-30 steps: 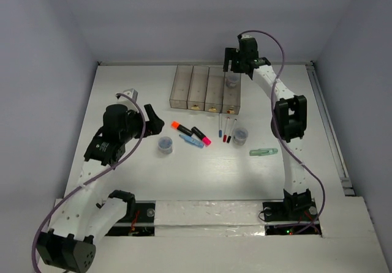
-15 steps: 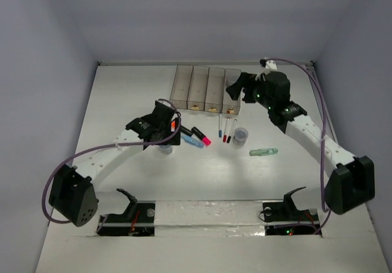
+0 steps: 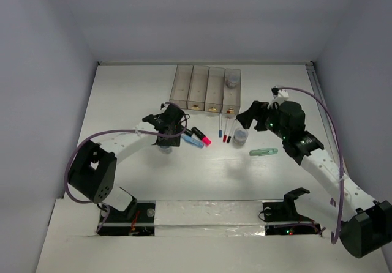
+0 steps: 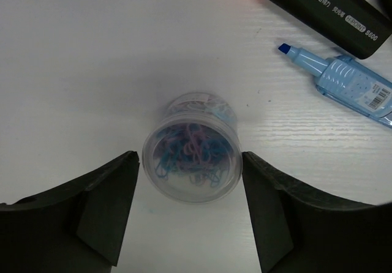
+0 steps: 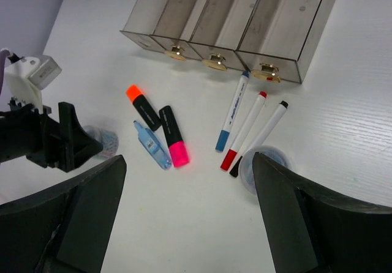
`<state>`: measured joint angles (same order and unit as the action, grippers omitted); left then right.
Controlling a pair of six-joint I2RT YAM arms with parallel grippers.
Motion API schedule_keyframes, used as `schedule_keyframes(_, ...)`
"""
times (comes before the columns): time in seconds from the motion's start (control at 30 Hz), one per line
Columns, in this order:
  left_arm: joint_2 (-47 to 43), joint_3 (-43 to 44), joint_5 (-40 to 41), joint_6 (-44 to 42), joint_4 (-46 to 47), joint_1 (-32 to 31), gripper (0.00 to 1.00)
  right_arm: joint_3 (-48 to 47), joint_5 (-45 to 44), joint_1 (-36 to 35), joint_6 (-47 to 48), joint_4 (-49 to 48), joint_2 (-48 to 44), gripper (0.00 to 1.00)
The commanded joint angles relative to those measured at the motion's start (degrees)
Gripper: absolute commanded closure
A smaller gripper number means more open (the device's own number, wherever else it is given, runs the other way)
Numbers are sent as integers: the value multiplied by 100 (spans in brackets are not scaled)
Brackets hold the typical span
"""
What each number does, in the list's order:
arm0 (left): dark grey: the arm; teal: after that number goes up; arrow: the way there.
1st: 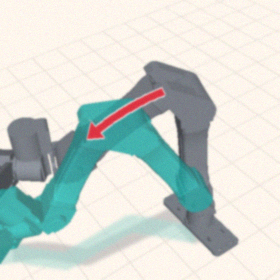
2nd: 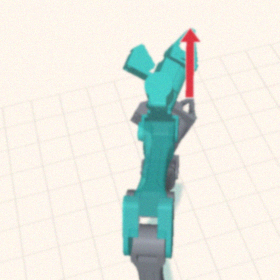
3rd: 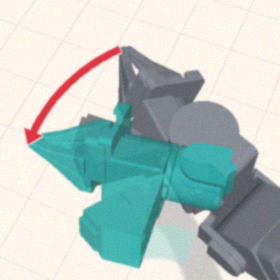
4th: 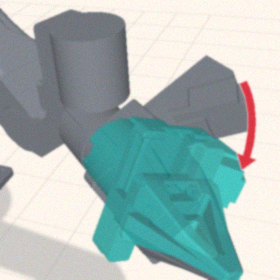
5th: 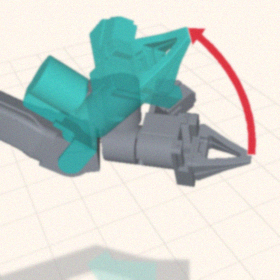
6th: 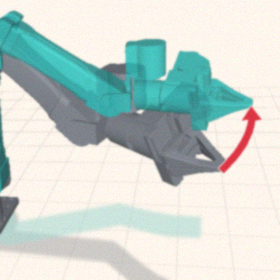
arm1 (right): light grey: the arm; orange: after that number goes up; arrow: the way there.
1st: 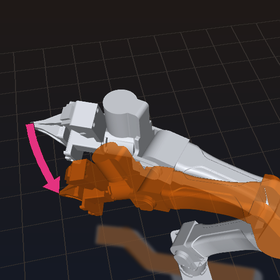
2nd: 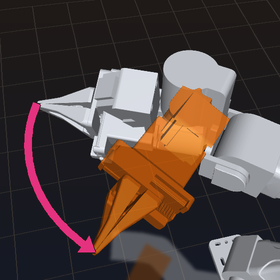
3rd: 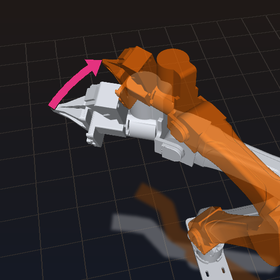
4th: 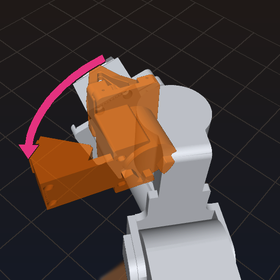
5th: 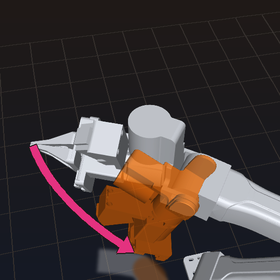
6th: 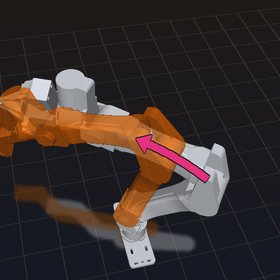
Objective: Sort the stationery into containers
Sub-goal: Pick up the stationery from the center of the board.
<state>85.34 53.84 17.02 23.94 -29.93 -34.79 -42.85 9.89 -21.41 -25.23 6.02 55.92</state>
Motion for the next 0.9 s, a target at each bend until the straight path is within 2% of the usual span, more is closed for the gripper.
schedule_keyframes(0.0, -70, 29, 126, 58, 198, -20, 36, 189, 189, -21, 115, 4, -117, 10)
schedule_keyframes(0.03, -61, 47, 118, 66, 198, -20, 41, 224, 206, -21, 115, 13, -108, 10)
schedule_keyframes(0.1, 0, 47, 83, 32, 216, -20, 43, 303, 233, -21, 124, 57, -73, 10)
schedule_keyframes(0.3, 62, -146, -111, 14, 330, -20, 65, 488, 242, -21, 89, 153, -160, 10)
schedule_keyframes(0.33, 44, -164, -119, 5, 339, -20, 73, 506, 224, -21, 98, 189, -178, 10)
schedule_keyframes(0.43, -122, -94, -120, 22, 252, -20, 82, 550, 233, -21, 89, 259, -257, 10)
schedule_keyframes(0.53, -543, 266, -41, 58, -56, -20, 86, 593, 250, -21, 71, 312, -354, 10)
schedule_keyframes(0.67, -1159, 1083, -223, 145, -294, -20, 86, 681, 75, -21, 71, 356, -468, 9)
schedule_keyframes(0.87, -740, 2340, -883, 189, 390, -20, 86, 901, -84, -21, -139, 242, -757, 11)
